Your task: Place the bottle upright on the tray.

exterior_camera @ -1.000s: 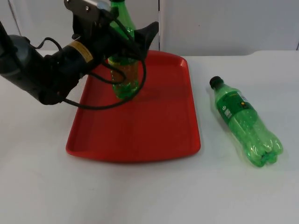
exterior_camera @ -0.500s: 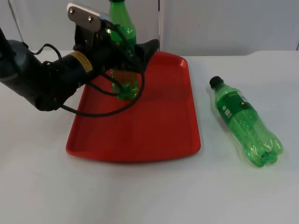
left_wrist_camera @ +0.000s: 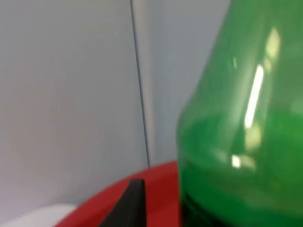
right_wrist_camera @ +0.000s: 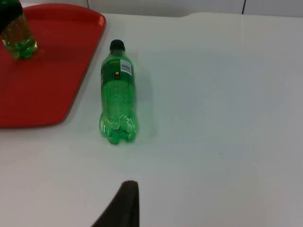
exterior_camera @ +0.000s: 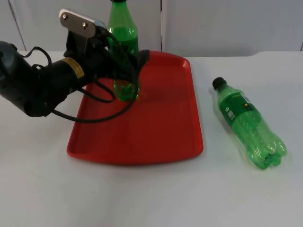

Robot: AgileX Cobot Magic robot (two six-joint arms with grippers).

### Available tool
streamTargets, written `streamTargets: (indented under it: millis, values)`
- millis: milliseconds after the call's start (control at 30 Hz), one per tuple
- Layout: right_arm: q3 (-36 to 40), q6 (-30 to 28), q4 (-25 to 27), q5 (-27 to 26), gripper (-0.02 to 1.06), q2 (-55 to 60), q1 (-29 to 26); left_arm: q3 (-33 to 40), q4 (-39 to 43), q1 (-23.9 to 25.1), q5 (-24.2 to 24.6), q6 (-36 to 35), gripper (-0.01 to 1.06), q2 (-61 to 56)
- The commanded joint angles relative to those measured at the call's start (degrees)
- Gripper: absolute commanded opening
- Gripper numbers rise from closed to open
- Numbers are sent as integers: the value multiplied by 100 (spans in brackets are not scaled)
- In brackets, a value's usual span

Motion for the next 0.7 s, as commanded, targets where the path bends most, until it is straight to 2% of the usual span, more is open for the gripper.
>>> streamTargets:
  millis: [0, 200, 433, 667]
  values:
    - [11, 10, 10, -23, 105, -20, -6, 261, -115, 5, 12, 197, 101, -205]
    - [11, 10, 10, -23, 105, -20, -6, 730, -303, 5, 24, 280, 101, -482]
    - [11, 10, 10, -23, 105, -20, -6, 1707, -858, 5, 121, 712, 101, -1136]
    - [11, 10, 10, -23, 105, -20, -6, 2521, -858, 5, 203, 618, 101, -1850]
